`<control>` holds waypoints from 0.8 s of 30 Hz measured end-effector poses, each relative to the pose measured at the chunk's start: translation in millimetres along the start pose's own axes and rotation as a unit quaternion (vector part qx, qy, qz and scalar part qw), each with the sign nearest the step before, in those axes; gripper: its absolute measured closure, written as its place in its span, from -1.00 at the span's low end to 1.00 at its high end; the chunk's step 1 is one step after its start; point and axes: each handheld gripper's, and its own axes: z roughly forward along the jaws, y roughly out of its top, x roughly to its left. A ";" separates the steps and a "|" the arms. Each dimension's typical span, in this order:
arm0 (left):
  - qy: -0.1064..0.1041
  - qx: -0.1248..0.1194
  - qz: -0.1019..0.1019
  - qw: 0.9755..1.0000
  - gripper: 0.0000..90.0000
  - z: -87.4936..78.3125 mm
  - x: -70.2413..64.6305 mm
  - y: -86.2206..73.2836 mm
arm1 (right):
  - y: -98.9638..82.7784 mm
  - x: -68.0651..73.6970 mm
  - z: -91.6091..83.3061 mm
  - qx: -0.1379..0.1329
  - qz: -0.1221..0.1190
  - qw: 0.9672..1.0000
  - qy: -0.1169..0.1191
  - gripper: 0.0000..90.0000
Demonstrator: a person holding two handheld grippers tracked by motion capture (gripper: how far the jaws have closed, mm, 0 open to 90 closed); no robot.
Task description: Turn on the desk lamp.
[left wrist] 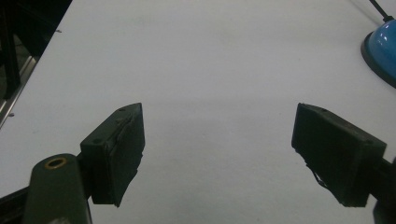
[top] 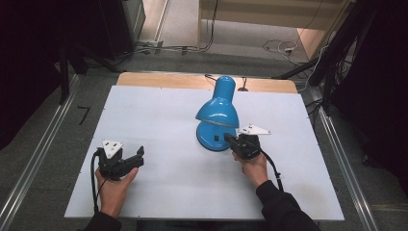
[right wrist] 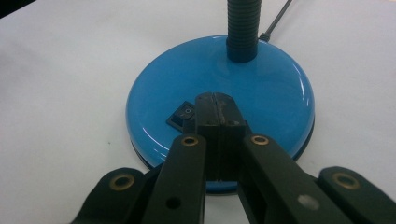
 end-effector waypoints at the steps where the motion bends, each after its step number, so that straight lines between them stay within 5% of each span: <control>1: -0.001 -0.001 -0.001 1.000 -0.60 -0.2 0.0 0.0 | 0.7 0.4 0.6 -0.003 -0.001 1.000 -0.002 0.95; 24: 0.000 0.001 0.000 1.000 -0.60 0.0 0.7 0.0 | 5.3 9.6 20.8 0.001 0.002 1.000 0.024 0.95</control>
